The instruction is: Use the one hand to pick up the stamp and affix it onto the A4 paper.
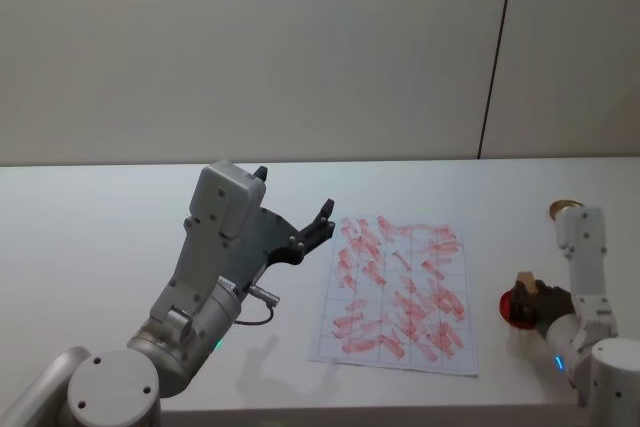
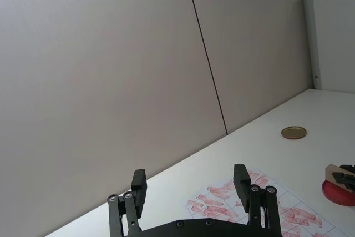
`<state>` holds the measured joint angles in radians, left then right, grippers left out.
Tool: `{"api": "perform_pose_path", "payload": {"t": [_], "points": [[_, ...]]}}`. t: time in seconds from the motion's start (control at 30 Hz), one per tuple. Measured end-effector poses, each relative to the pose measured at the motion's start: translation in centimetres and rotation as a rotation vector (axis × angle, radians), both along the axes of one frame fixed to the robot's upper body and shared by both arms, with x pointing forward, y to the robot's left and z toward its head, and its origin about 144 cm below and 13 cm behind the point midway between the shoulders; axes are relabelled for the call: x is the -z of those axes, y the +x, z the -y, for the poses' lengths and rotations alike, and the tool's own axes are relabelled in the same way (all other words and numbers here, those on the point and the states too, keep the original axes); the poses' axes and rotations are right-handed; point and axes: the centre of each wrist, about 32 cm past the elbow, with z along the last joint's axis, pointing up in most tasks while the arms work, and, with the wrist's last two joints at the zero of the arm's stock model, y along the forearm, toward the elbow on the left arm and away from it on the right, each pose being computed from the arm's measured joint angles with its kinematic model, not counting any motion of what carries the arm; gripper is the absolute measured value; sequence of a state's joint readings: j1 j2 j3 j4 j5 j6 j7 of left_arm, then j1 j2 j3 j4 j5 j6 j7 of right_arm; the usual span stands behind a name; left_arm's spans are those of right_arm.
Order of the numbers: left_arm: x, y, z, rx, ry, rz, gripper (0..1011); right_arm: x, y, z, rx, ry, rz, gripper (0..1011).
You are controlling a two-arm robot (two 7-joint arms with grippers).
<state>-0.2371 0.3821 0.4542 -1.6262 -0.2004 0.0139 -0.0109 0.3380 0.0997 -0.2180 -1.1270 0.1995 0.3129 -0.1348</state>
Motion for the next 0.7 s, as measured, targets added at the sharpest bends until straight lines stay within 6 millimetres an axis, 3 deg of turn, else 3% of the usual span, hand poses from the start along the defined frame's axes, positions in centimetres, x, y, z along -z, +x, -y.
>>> {"api": "perform_pose_path", "payload": {"t": [0.7], "points": [[0.0,0.0,0.0,0.000,0.000,0.000,993,1.3,0.7,-0.1,-0.005,0.012,-0.059,216]]}}
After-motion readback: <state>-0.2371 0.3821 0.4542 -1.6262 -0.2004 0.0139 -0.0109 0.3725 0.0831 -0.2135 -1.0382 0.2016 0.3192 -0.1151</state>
